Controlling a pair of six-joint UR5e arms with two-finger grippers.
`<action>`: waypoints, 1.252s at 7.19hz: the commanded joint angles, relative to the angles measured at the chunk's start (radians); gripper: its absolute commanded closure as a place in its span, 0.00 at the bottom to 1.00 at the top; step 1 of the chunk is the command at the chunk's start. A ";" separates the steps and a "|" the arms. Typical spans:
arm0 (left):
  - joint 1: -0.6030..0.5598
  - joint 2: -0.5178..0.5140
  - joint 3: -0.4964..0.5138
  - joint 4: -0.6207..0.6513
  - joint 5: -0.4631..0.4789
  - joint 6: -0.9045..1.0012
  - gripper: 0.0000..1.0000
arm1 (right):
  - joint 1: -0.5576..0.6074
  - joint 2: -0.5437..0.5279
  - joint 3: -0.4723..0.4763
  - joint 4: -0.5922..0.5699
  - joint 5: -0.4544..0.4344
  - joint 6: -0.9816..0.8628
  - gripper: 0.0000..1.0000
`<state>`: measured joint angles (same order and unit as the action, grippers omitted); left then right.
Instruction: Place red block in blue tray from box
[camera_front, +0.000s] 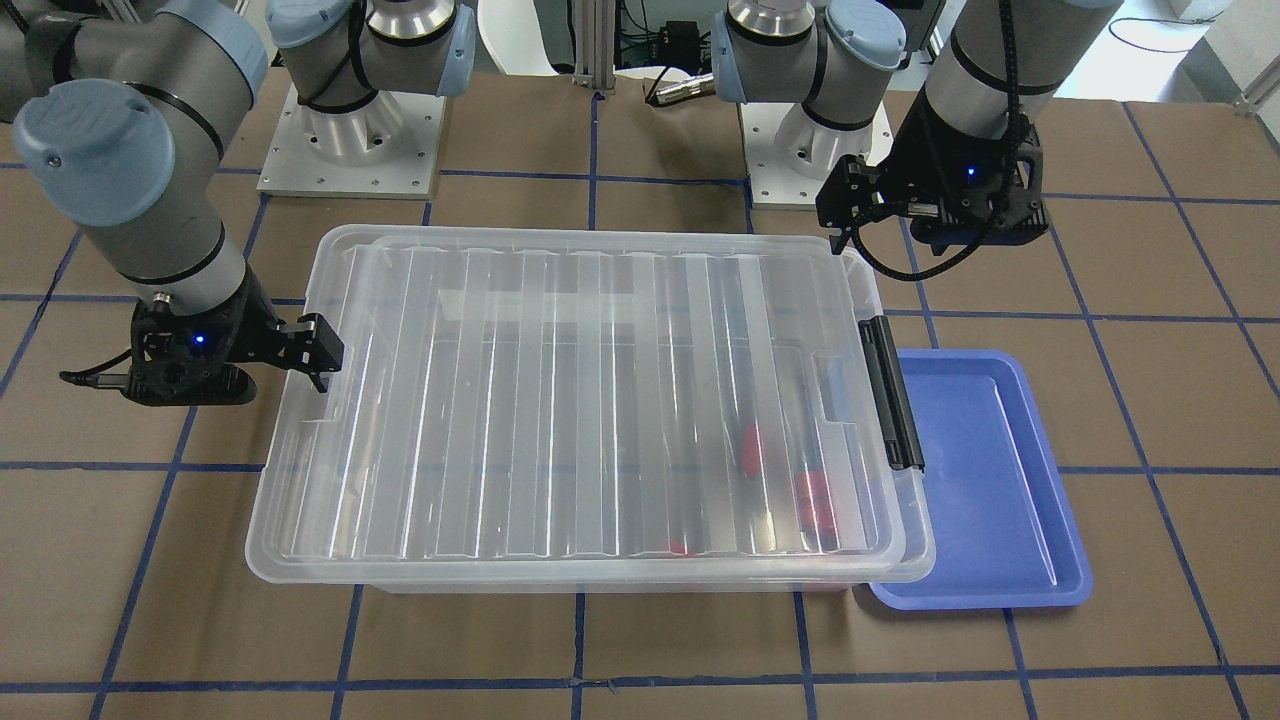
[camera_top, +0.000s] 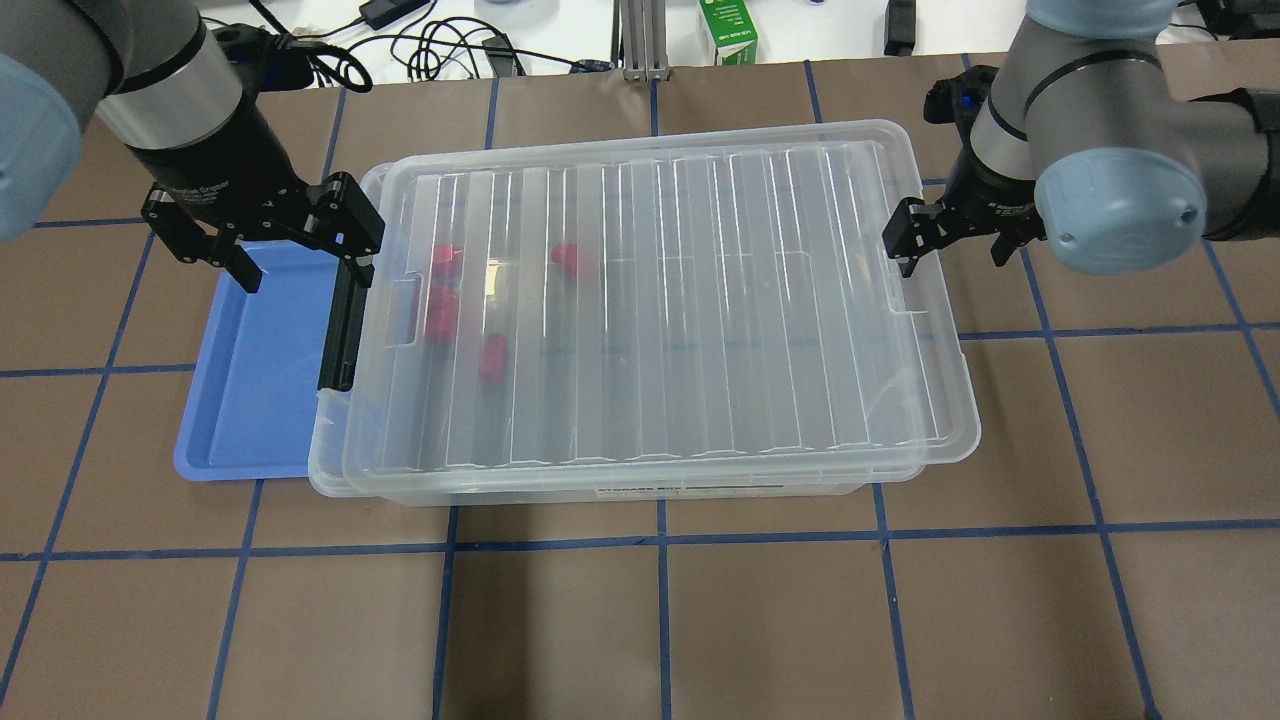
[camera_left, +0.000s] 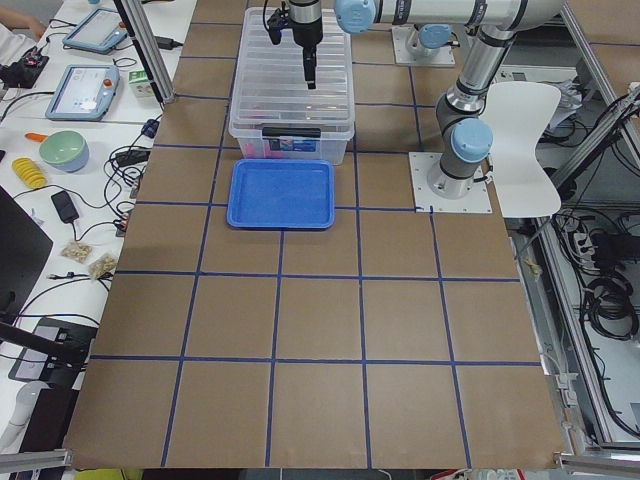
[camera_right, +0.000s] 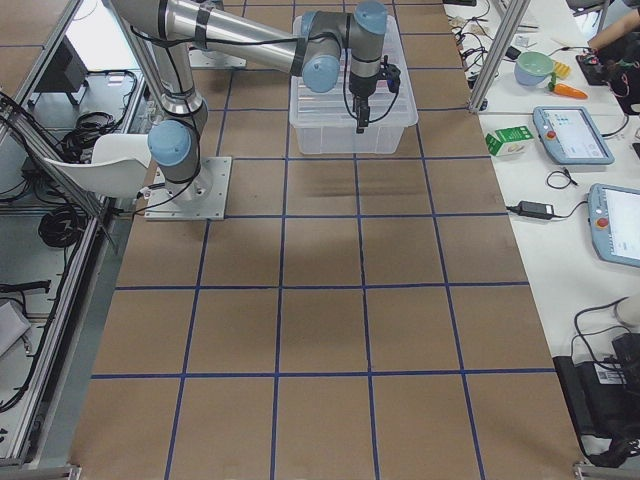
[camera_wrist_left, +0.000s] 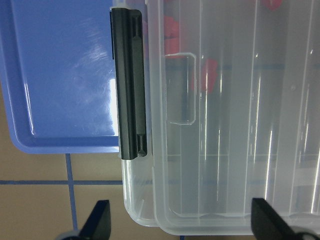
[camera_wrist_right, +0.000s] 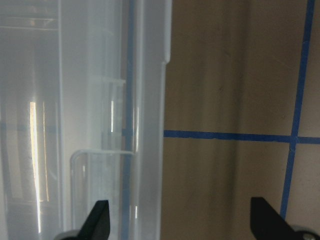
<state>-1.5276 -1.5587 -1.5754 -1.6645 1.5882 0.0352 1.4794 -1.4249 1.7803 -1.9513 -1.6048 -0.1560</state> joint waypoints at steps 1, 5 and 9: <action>0.000 0.000 0.000 0.000 -0.001 -0.011 0.00 | -0.002 0.012 0.004 -0.024 -0.001 -0.002 0.00; 0.000 0.002 0.000 0.000 0.001 -0.011 0.00 | -0.099 0.009 -0.009 -0.026 0.003 -0.098 0.00; 0.000 0.000 0.000 0.002 -0.002 -0.011 0.00 | -0.197 0.008 -0.012 -0.021 0.009 -0.194 0.00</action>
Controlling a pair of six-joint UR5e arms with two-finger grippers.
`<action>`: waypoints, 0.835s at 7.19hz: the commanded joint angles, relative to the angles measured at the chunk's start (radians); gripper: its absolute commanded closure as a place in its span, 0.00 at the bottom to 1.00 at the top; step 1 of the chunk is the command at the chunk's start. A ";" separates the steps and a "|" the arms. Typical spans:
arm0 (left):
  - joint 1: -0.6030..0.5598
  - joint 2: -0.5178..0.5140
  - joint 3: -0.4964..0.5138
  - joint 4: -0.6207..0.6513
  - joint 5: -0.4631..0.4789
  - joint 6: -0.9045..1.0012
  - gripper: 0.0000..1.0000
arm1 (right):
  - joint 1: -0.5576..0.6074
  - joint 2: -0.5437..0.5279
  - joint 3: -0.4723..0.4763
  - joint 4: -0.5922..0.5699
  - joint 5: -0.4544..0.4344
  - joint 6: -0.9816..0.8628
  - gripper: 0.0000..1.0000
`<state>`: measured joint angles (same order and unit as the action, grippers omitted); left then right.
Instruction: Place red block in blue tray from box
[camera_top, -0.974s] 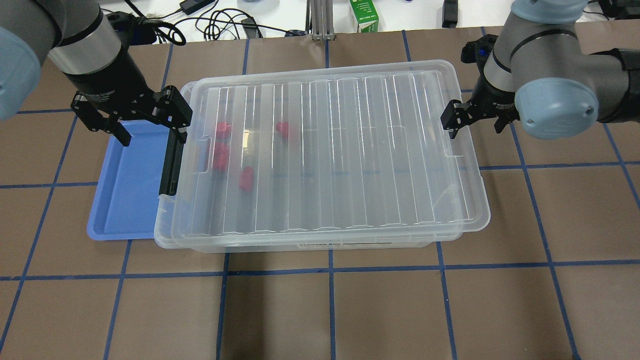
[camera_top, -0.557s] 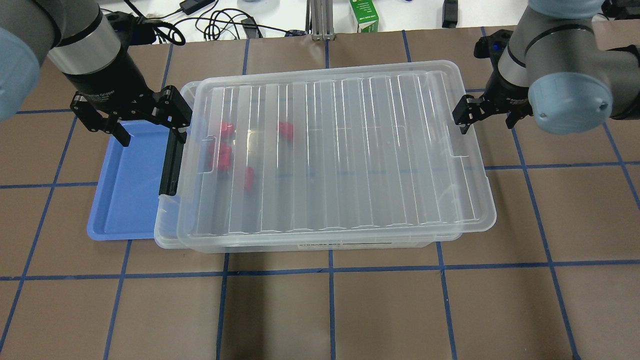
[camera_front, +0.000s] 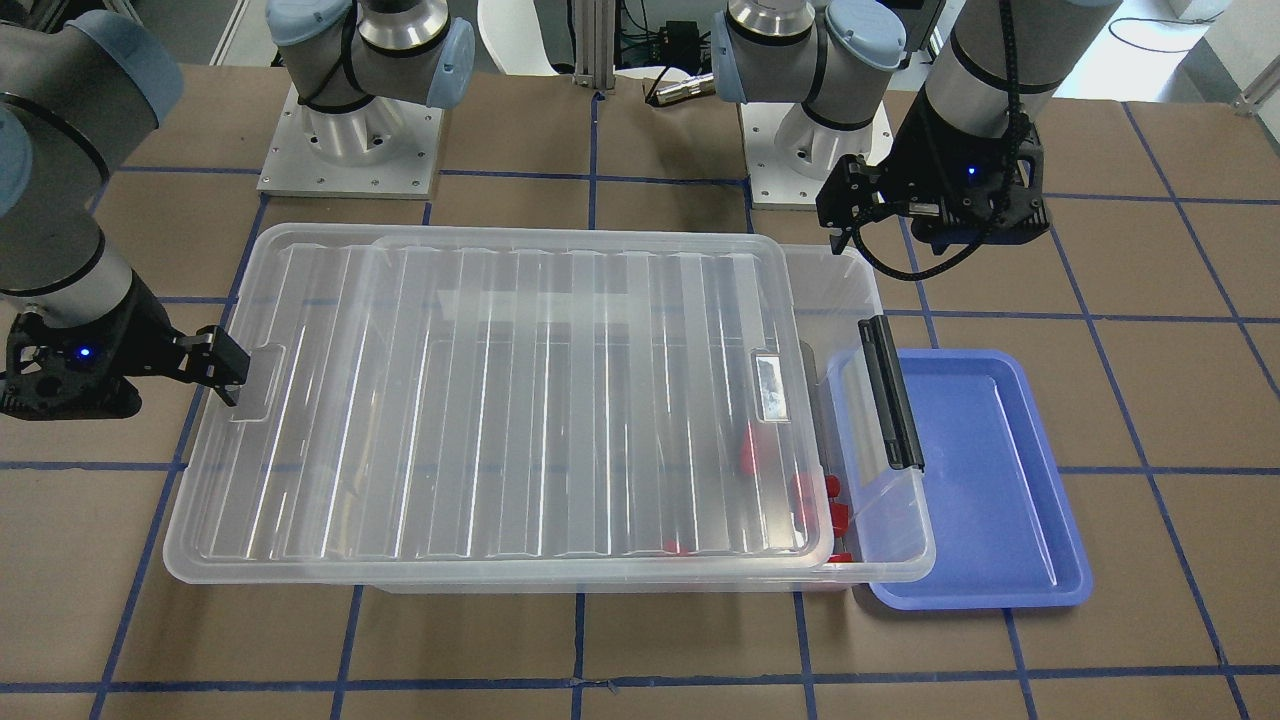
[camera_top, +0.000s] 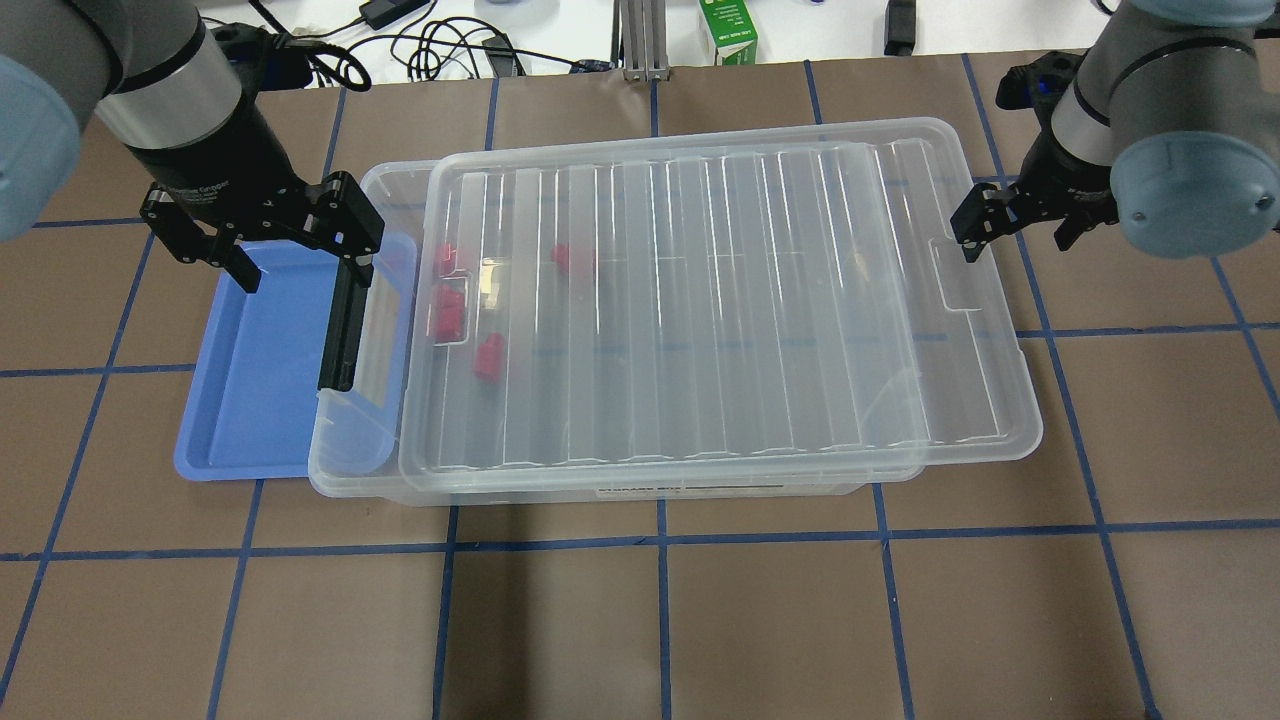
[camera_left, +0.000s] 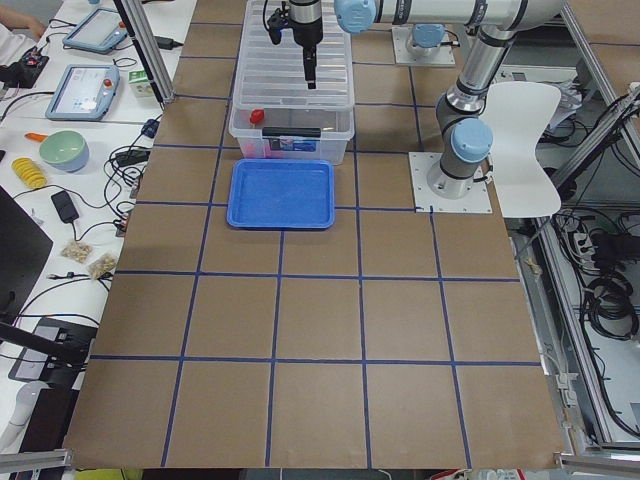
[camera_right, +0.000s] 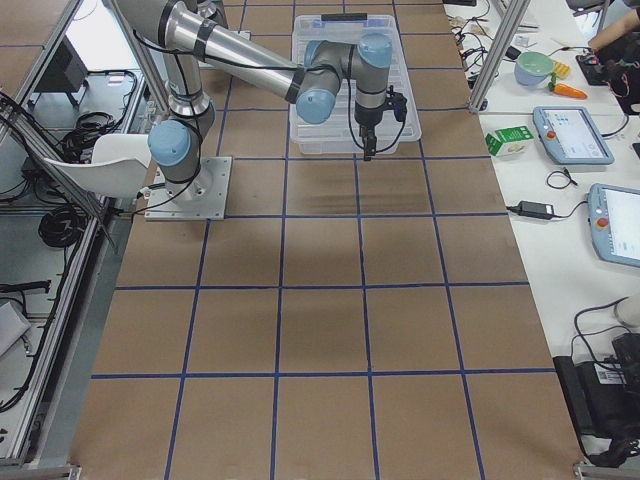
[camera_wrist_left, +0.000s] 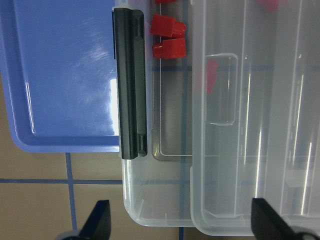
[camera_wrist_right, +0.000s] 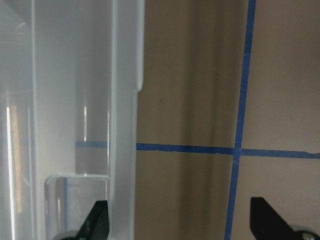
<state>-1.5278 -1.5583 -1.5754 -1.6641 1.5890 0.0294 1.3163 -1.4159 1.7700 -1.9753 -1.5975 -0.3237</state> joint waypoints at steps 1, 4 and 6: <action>0.000 0.000 0.002 0.004 -0.001 -0.006 0.00 | -0.054 -0.002 -0.003 0.000 -0.004 -0.041 0.00; -0.005 -0.005 0.002 0.007 -0.010 -0.014 0.00 | -0.123 -0.008 -0.001 0.001 -0.001 -0.107 0.00; -0.006 -0.014 0.003 0.018 -0.013 -0.014 0.00 | -0.164 -0.011 -0.001 0.004 -0.001 -0.127 0.00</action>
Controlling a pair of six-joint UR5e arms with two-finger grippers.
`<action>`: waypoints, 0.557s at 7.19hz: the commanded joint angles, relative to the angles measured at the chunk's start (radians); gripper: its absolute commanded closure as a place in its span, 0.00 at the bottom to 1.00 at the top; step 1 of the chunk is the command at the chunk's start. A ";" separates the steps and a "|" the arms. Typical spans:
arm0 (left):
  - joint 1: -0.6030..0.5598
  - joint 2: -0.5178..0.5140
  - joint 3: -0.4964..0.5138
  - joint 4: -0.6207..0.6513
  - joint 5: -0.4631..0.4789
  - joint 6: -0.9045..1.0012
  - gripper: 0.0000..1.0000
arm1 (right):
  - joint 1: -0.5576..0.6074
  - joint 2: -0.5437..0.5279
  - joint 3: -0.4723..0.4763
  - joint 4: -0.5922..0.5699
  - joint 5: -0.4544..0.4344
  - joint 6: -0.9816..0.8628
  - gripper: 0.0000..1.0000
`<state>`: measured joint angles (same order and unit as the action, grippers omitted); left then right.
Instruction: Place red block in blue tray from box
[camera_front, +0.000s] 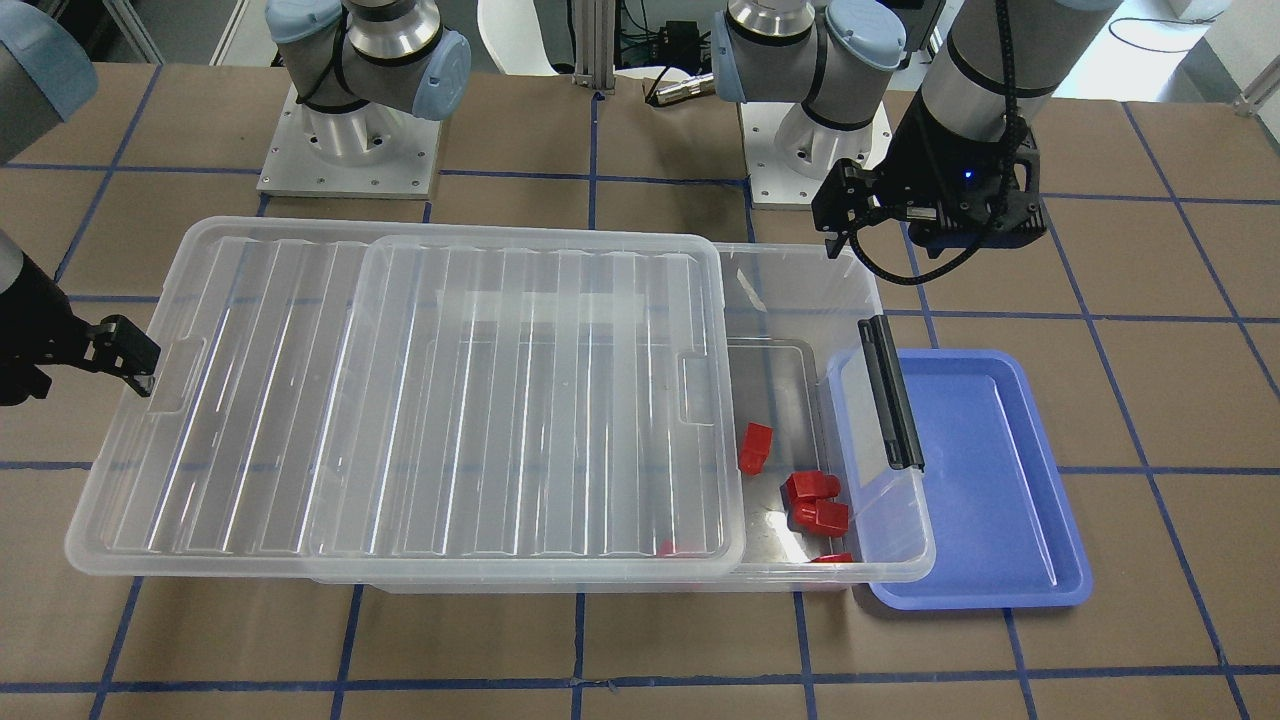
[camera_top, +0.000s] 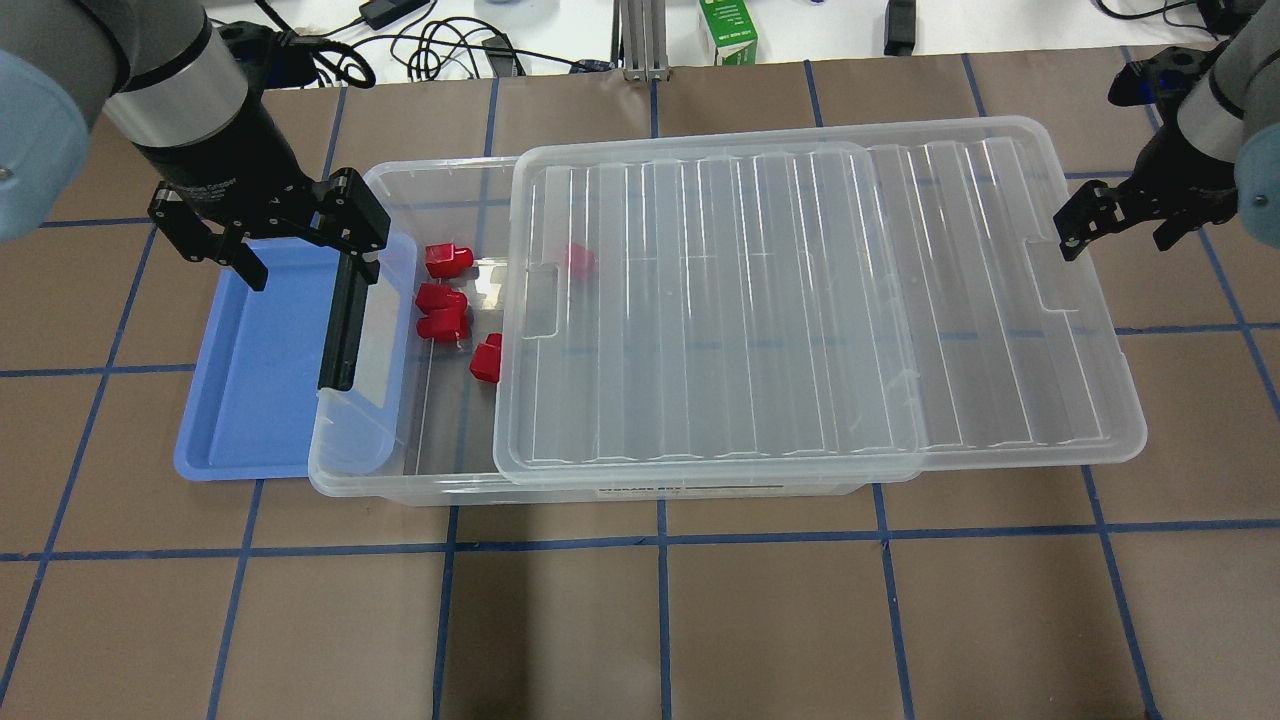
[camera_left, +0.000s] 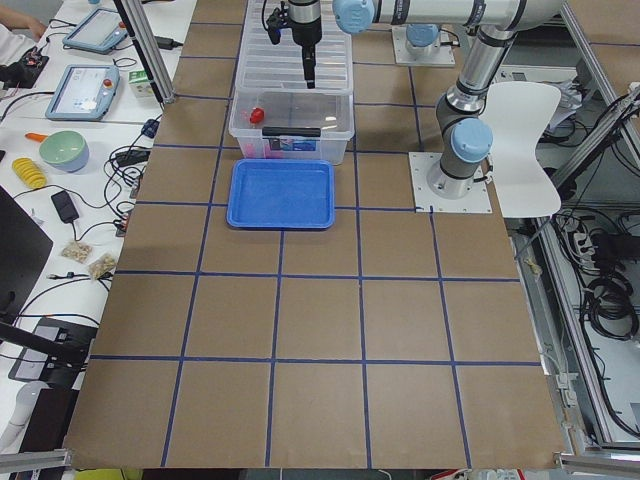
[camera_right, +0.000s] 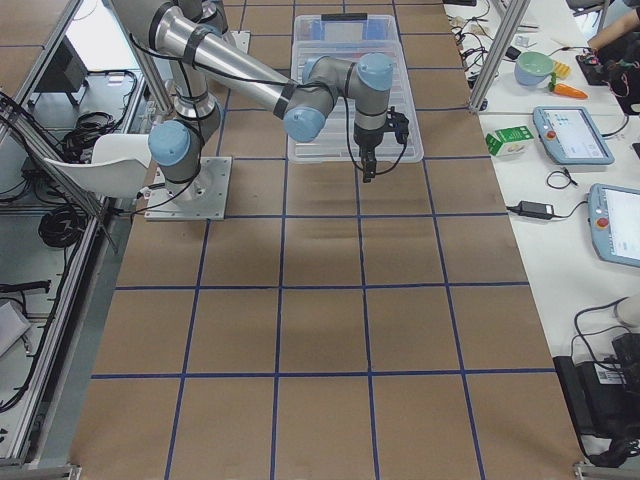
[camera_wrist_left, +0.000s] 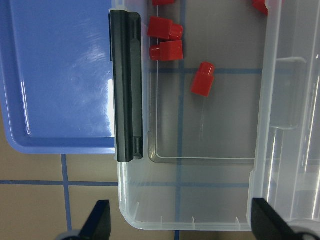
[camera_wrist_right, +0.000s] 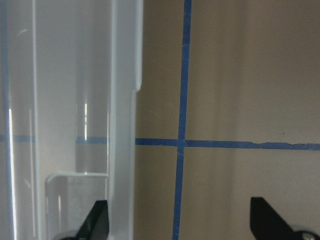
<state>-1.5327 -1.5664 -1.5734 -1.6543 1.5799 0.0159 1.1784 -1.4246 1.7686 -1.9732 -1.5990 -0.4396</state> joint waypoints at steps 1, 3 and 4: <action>-0.001 -0.009 0.001 0.010 -0.003 0.013 0.00 | -0.037 -0.002 0.000 0.001 -0.001 -0.019 0.00; 0.002 -0.020 0.016 0.008 -0.003 0.016 0.00 | -0.063 -0.003 -0.003 -0.001 -0.007 -0.039 0.00; 0.003 -0.026 0.015 0.002 -0.006 0.021 0.00 | -0.081 -0.003 -0.017 0.011 0.001 -0.042 0.00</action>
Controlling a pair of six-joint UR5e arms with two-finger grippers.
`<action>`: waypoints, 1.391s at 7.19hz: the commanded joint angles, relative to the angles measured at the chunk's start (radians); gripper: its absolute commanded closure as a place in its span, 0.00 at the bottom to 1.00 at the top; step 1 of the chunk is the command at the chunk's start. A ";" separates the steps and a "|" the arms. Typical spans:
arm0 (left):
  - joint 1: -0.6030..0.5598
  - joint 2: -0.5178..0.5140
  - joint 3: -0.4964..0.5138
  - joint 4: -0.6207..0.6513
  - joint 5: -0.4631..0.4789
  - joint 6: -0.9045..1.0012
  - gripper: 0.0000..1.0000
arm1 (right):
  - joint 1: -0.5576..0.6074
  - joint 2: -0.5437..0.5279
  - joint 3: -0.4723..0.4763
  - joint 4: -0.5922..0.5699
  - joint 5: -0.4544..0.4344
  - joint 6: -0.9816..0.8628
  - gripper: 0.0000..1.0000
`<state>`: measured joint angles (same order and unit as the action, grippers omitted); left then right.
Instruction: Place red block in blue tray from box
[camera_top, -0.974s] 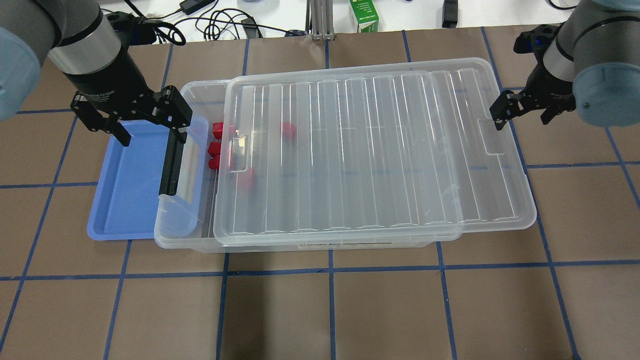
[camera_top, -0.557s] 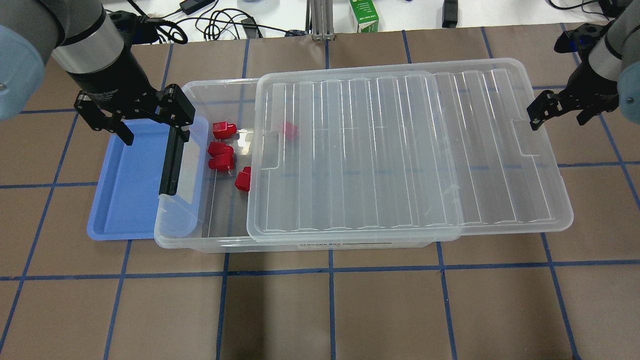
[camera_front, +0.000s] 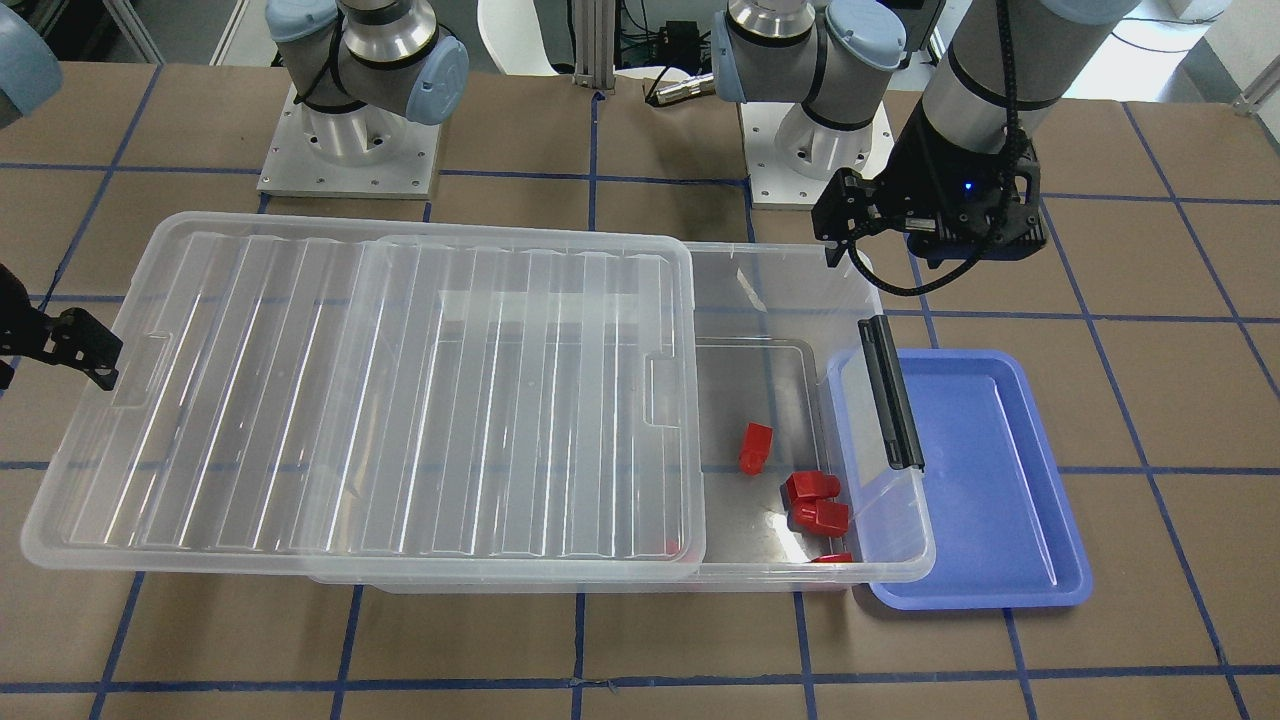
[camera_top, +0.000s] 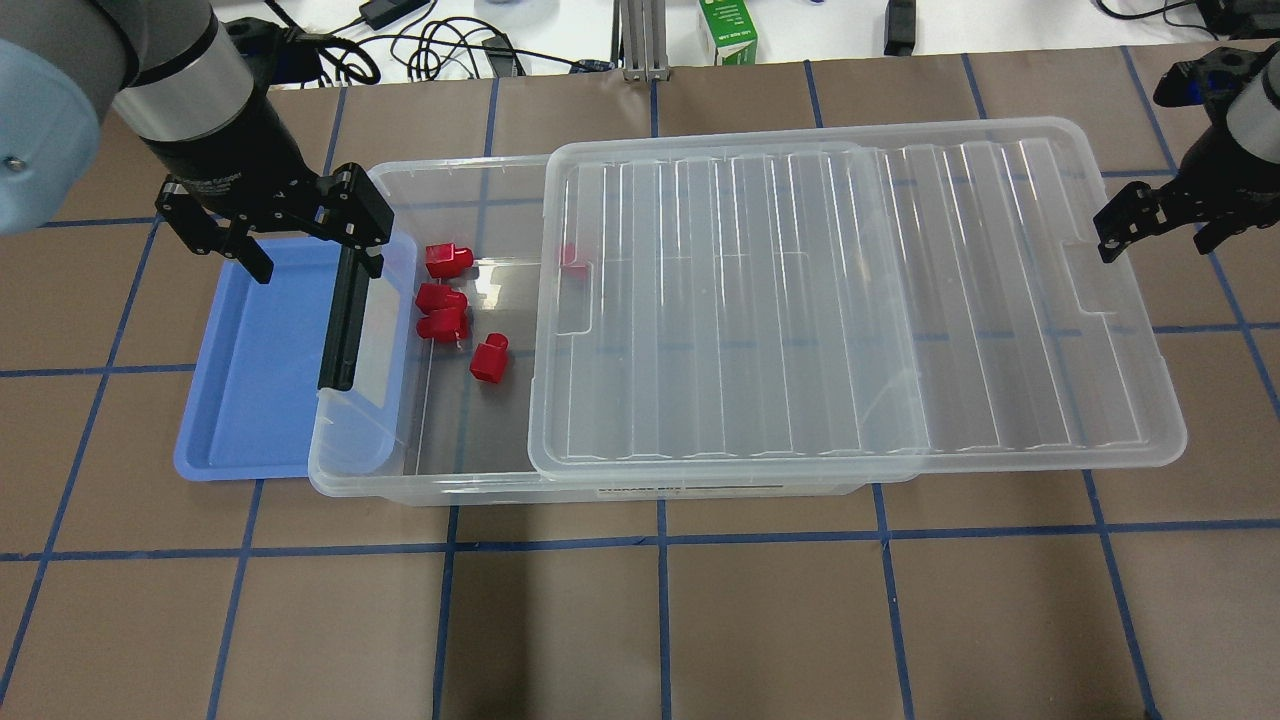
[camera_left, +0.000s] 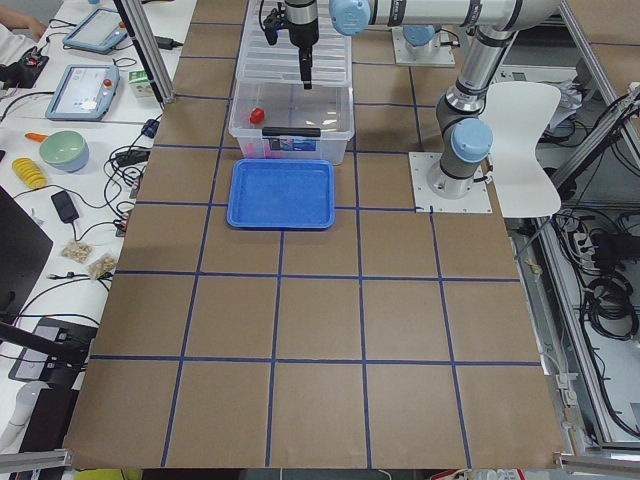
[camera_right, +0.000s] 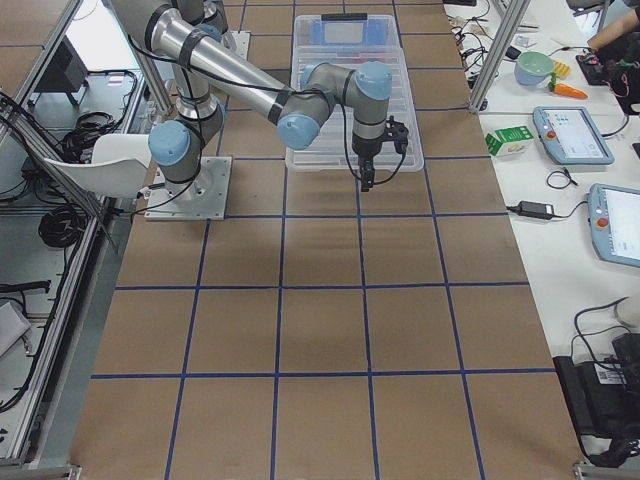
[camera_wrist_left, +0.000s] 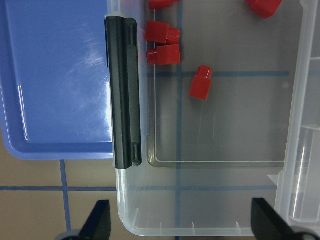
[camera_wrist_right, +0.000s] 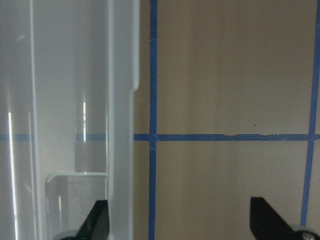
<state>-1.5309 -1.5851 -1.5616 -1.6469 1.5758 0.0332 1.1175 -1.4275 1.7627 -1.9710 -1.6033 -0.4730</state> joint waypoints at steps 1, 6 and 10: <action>0.001 -0.025 -0.009 0.012 0.001 0.007 0.00 | -0.021 -0.001 -0.011 0.009 0.006 -0.007 0.00; -0.026 -0.125 -0.154 0.304 0.000 0.145 0.00 | 0.024 -0.066 -0.174 0.255 0.025 0.030 0.00; -0.054 -0.199 -0.186 0.392 -0.002 0.229 0.04 | 0.164 -0.172 -0.247 0.437 0.022 0.175 0.00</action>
<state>-1.5779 -1.7567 -1.7446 -1.2797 1.5754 0.2422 1.2123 -1.5909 1.5251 -1.5464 -1.5804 -0.3654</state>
